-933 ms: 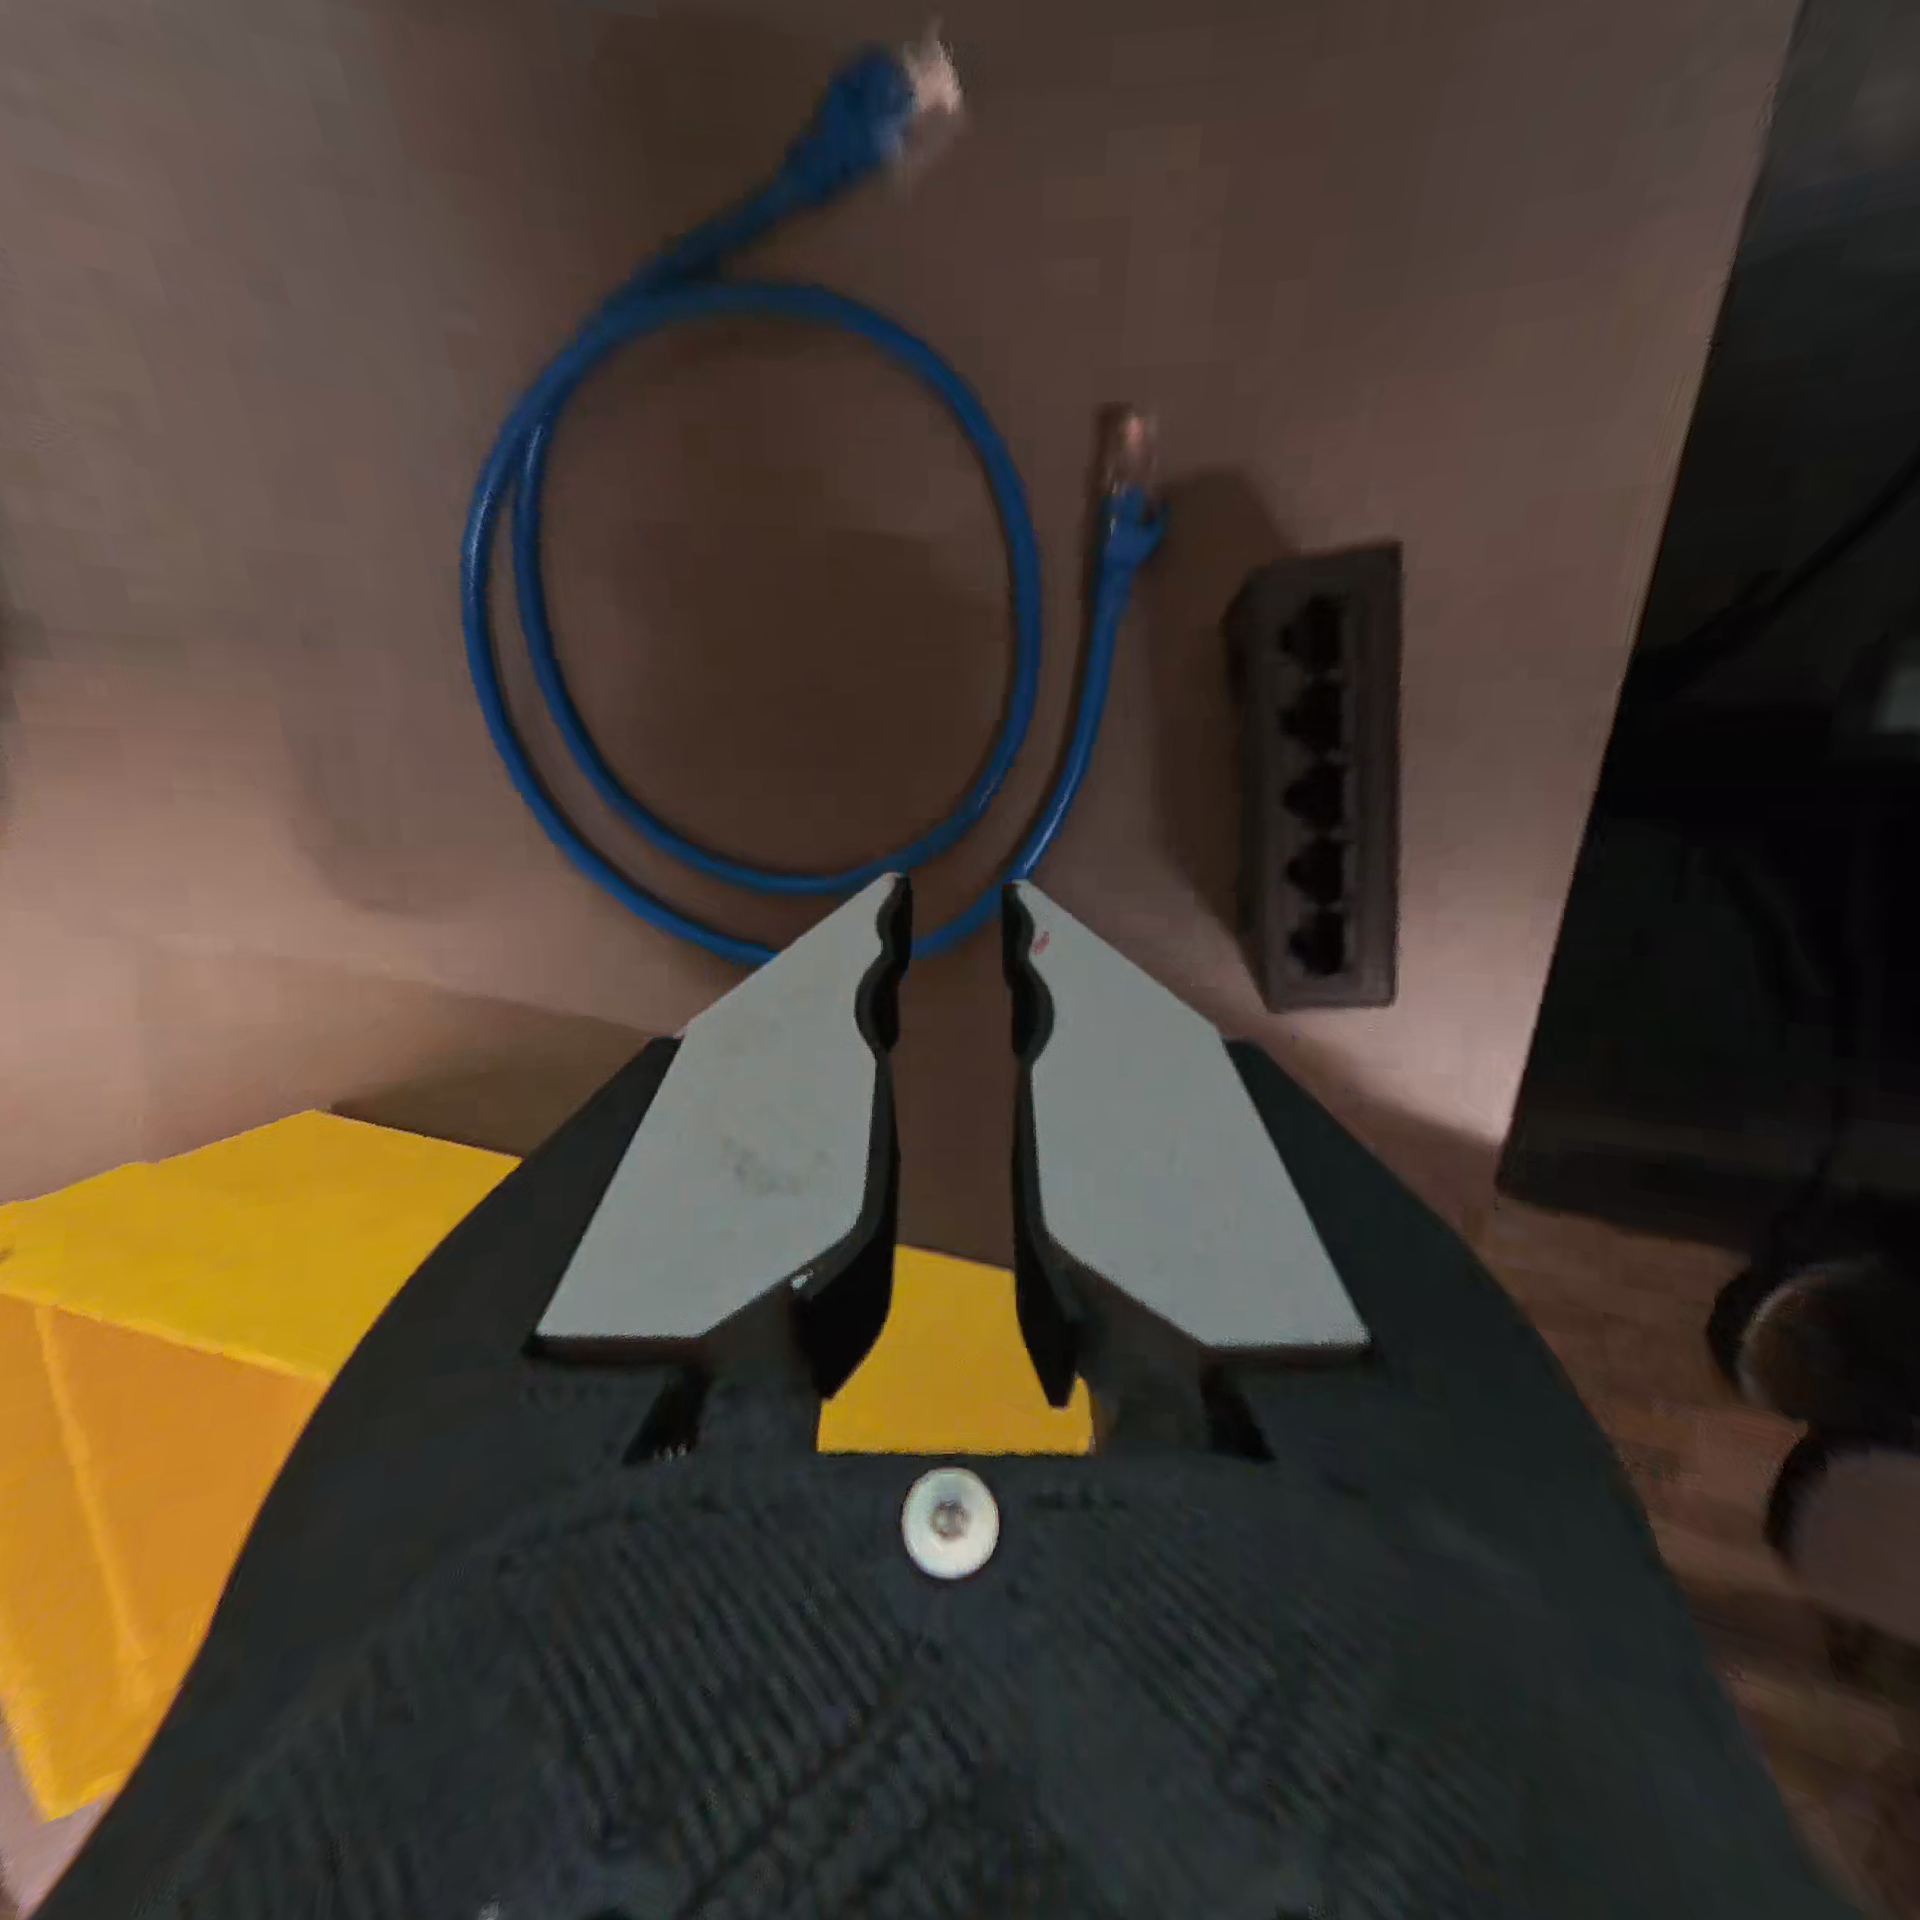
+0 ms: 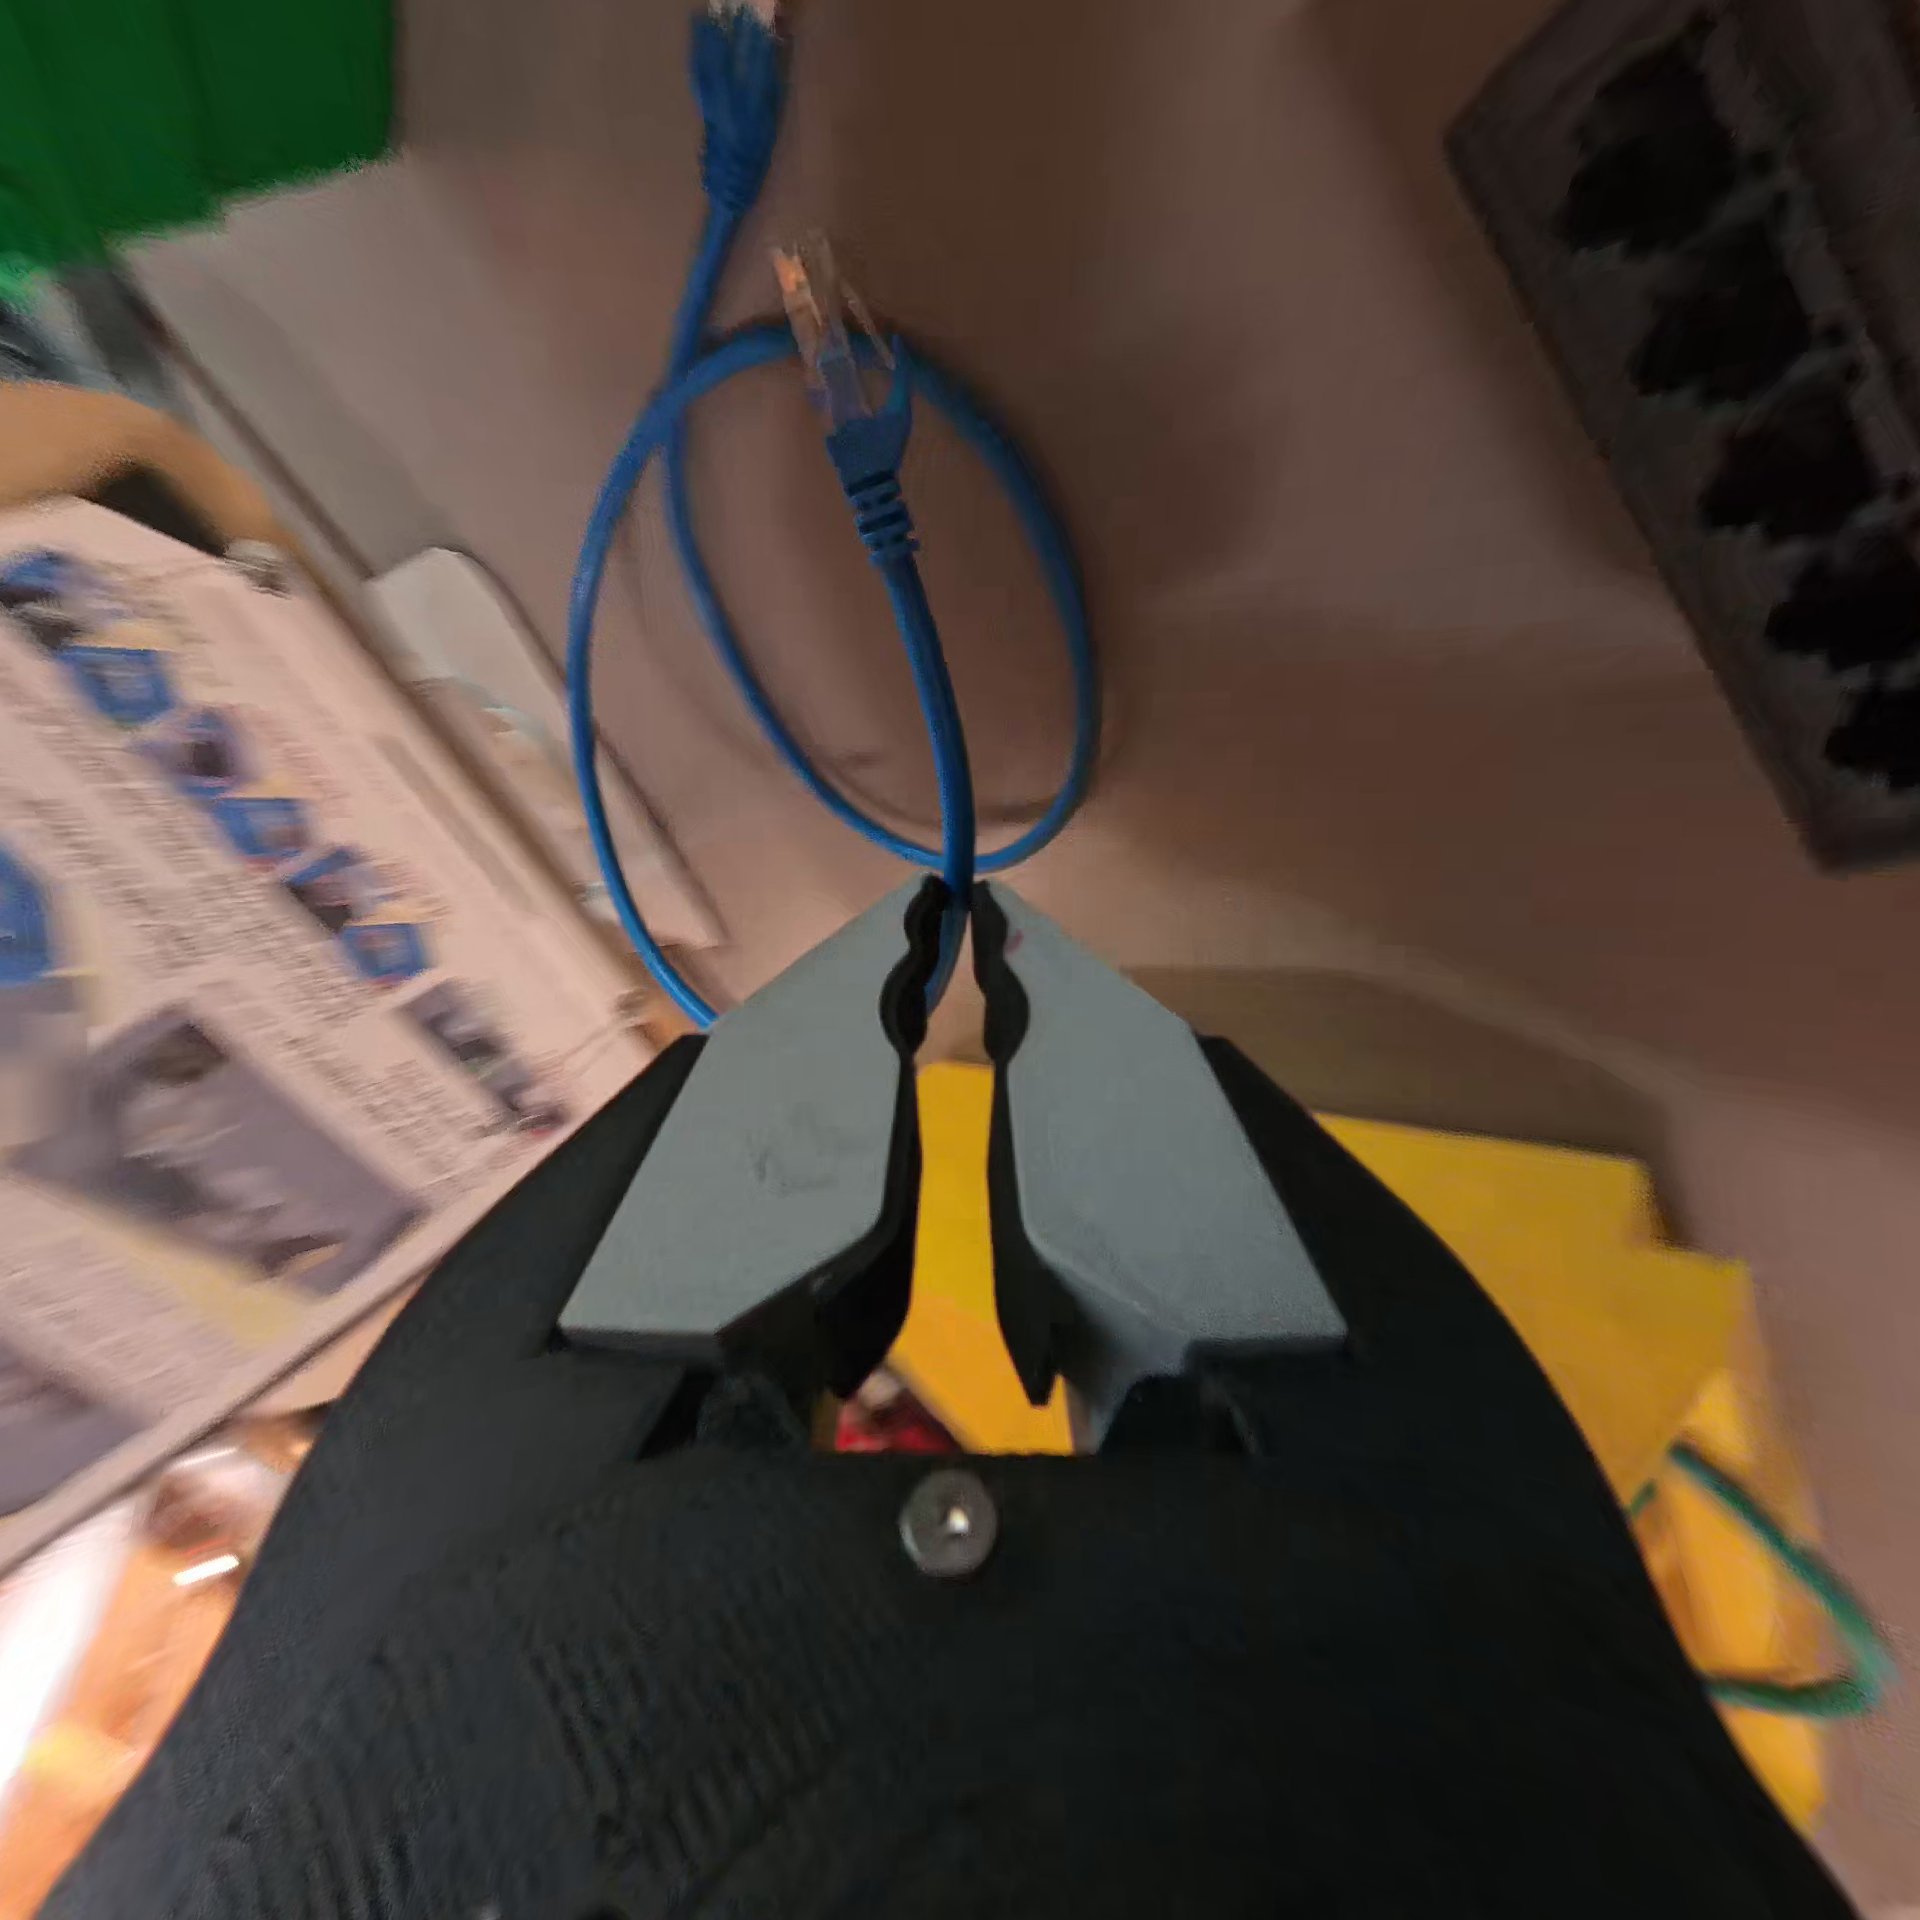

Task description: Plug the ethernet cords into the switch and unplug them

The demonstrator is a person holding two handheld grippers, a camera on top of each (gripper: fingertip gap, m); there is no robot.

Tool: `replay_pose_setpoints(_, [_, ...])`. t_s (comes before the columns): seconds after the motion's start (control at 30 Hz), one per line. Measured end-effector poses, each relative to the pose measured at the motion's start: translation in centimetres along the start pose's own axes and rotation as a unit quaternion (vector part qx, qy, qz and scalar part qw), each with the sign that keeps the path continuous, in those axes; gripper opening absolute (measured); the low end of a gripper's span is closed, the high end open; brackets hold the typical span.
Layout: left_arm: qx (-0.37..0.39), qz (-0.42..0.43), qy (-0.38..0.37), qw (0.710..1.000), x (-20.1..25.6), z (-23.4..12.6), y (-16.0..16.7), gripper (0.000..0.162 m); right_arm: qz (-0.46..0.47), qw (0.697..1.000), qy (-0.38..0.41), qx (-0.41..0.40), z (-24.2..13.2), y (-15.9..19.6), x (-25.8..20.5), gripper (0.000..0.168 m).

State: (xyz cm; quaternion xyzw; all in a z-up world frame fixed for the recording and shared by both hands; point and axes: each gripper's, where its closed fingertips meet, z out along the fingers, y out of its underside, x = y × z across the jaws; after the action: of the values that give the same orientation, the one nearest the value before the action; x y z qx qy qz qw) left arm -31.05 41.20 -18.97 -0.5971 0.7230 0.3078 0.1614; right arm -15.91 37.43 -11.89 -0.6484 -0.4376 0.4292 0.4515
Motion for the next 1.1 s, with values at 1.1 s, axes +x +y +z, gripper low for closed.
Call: replay_pose_setpoints(1.1, [-0.031, 0.422, -0.401, 0.812, -7.4, -12.3, -11.4, 0.002, -0.049, 0.999, -0.009, 0.007, 2.2, 0.3, -1.1, 0.001])
